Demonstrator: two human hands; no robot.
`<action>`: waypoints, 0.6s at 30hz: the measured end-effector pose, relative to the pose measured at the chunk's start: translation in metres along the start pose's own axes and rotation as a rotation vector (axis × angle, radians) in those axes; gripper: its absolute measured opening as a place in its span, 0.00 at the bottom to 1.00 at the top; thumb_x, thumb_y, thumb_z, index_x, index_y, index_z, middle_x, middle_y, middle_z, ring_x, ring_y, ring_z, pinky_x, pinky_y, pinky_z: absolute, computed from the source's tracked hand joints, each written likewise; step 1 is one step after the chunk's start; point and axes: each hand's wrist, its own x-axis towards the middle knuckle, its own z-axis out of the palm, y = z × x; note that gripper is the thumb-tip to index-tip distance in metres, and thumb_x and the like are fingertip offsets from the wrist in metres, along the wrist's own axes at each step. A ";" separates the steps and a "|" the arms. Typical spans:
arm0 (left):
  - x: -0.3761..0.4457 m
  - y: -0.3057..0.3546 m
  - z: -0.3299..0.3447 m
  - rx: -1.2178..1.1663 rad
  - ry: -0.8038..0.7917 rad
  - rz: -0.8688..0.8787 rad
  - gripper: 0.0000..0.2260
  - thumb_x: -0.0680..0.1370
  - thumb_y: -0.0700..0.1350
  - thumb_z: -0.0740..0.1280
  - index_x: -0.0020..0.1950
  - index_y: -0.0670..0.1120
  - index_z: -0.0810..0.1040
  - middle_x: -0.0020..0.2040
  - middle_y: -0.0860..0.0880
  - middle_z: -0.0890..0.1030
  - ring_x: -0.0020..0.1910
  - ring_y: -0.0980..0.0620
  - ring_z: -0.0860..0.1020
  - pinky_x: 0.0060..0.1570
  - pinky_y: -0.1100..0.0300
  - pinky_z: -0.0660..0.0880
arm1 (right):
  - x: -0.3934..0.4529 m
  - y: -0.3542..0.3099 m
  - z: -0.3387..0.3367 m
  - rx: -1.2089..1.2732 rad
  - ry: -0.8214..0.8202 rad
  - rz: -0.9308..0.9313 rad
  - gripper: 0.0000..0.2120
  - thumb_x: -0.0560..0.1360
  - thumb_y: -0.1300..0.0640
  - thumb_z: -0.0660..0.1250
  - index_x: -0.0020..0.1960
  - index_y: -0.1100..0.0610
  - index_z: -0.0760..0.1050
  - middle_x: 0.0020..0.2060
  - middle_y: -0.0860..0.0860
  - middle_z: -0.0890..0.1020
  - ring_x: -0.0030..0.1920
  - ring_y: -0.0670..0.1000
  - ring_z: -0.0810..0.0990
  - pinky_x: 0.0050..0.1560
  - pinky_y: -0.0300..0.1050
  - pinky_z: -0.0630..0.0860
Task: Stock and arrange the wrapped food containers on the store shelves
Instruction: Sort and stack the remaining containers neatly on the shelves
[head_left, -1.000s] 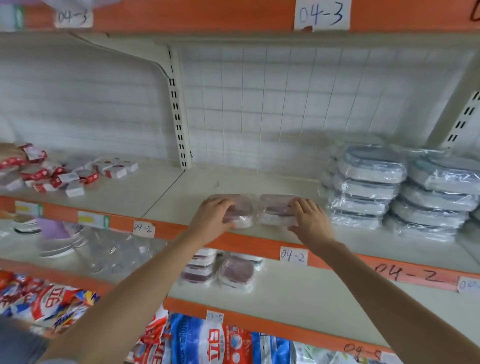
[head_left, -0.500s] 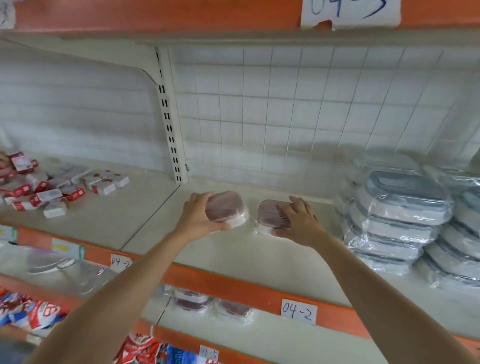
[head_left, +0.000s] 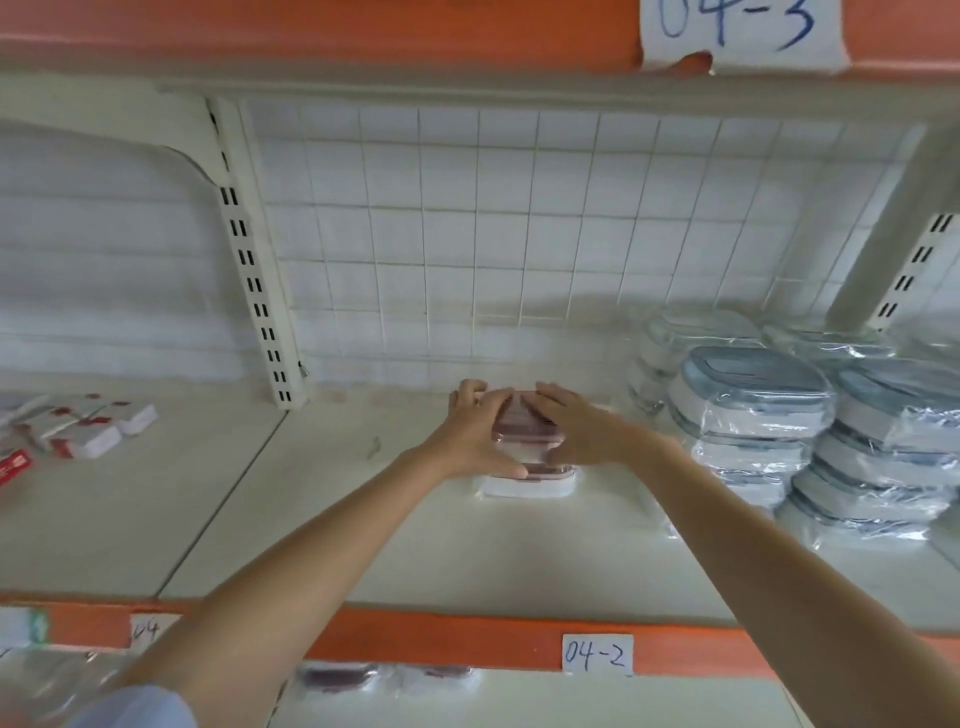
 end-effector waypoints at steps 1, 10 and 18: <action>0.000 -0.004 -0.003 -0.014 -0.004 -0.007 0.47 0.64 0.51 0.79 0.76 0.49 0.54 0.69 0.47 0.52 0.72 0.46 0.52 0.71 0.55 0.59 | 0.000 0.002 0.000 0.002 0.019 -0.001 0.42 0.73 0.55 0.68 0.77 0.54 0.45 0.77 0.52 0.45 0.76 0.51 0.45 0.72 0.43 0.48; -0.007 -0.021 0.004 -0.205 0.140 -0.073 0.46 0.64 0.47 0.79 0.76 0.53 0.58 0.46 0.55 0.76 0.44 0.56 0.74 0.37 0.76 0.66 | -0.003 -0.013 0.016 -0.198 0.172 0.034 0.45 0.69 0.48 0.73 0.75 0.57 0.49 0.75 0.56 0.50 0.75 0.55 0.48 0.72 0.52 0.55; 0.006 -0.001 0.027 -0.203 0.033 -0.066 0.28 0.72 0.44 0.71 0.70 0.49 0.65 0.59 0.49 0.78 0.51 0.48 0.79 0.48 0.60 0.74 | 0.000 0.000 0.013 -0.401 0.317 0.185 0.32 0.74 0.56 0.67 0.72 0.59 0.55 0.67 0.55 0.61 0.70 0.56 0.61 0.69 0.45 0.58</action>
